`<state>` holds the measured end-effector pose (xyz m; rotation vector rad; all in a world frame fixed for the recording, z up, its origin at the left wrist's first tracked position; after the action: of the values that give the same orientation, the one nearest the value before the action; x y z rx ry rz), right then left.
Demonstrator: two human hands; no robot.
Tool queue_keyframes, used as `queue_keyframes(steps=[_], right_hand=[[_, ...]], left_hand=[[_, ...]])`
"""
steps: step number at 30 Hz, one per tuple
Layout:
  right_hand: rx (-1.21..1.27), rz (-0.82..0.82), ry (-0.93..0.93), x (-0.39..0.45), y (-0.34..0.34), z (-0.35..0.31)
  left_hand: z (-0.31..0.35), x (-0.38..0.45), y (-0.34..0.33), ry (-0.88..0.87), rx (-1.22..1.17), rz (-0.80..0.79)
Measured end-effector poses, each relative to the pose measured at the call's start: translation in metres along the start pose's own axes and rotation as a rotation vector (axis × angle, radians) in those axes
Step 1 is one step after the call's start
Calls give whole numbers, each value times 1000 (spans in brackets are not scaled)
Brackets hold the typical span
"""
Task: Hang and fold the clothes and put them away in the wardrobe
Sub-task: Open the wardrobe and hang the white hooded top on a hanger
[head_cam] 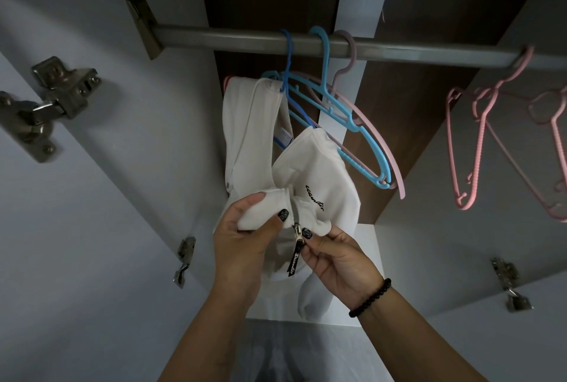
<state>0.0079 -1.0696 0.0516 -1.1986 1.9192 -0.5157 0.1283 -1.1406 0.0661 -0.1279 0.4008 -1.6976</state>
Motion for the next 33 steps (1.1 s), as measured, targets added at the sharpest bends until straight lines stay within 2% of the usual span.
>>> queue_keyframes(steps=[16, 24, 28, 31, 33], right_hand=[[36, 55, 6, -1, 2, 2], [28, 145, 72, -4, 2, 4], [30, 197, 70, -6, 3, 9], [-46, 228, 37, -6, 3, 6], [-188, 255, -2, -7, 2, 2]], left_hand=[[-2, -4, -1, -4, 69, -76], [0, 5, 2, 31, 341, -251], [3, 8, 2, 36, 415, -281], [1, 7, 5, 15, 467, -263], [-2, 6, 6, 11, 500, -258]])
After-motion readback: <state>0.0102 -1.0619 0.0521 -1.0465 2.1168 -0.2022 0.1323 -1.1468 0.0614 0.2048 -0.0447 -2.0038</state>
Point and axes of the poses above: each hand's wrist, its own x-axis towards the middle knuckle, its own y-axis out of the back of the hand, z = x × y, the point moved 4 cm from there along x, towards the middle knuckle
